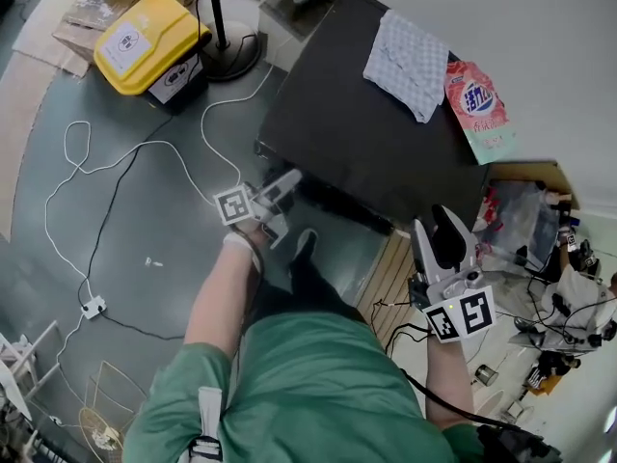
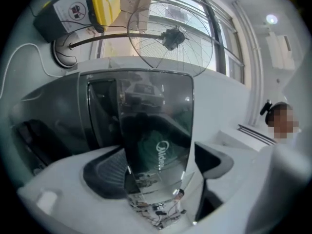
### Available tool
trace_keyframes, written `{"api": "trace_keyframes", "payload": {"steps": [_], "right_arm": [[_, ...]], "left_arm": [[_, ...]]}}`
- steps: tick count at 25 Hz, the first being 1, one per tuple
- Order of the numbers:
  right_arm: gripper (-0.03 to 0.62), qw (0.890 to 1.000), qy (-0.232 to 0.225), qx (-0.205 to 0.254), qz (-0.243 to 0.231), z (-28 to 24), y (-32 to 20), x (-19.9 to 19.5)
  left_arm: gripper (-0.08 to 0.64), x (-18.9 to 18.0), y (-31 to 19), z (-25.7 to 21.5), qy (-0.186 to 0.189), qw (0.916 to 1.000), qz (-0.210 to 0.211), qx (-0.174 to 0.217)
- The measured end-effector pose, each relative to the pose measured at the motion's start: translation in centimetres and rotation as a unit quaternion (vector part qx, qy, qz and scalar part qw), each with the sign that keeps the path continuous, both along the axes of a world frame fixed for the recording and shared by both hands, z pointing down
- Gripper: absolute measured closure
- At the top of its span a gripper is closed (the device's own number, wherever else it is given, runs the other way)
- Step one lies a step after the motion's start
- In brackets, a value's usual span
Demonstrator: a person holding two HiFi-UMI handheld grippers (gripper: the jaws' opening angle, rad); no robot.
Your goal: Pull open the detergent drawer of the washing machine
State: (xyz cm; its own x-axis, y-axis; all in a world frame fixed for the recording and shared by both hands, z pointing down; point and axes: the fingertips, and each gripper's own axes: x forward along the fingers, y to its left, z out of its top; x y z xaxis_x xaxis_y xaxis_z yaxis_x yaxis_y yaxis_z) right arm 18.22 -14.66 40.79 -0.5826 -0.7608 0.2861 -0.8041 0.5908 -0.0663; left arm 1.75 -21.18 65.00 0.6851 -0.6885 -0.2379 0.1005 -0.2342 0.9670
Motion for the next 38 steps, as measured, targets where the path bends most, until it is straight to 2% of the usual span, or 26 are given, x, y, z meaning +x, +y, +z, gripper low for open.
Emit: {"api": "trace_keyframes", "payload": {"steps": [6,10,13,18,24,33,38], "right_arm": [[0.437,1.0,-0.006,-0.004,0.016,0.0,2.0,-0.1],[0.437,1.0,-0.011,-0.005,0.025,0.0,2.6,0.0],[0.437,0.999,-0.013,-0.007,0.031,-0.1,2.5,0.3],[0.437,0.999,-0.014,-0.008,0.033,-0.1,2.3,0.5],[0.437,0.999,-0.017,-0.013,0.028,0.4,1.8,0.4],[0.437,1.0,-0.014,-0.022,0.011,1.1,2.5,-0.5],[0.437,1.0,-0.006,-0.024,0.012,1.1,3.5,0.1]], "left_arm": [[0.132,-0.1,0.0,-0.3,0.014,0.9995,-0.017,-0.021],[0.134,-0.1,0.2,-0.3,0.018,0.9994,-0.013,-0.025],[0.163,-0.2,0.4,-0.1,0.016,0.9995,-0.013,-0.025],[0.164,-0.3,0.6,0.0,0.015,0.9995,-0.018,-0.023],[0.146,0.1,0.3,0.4,-0.003,0.9994,-0.019,-0.027],[0.187,-0.6,0.7,0.2,0.036,0.9988,-0.029,-0.02],[0.198,-1.1,1.2,0.5,0.032,0.9984,-0.043,-0.021]]}}
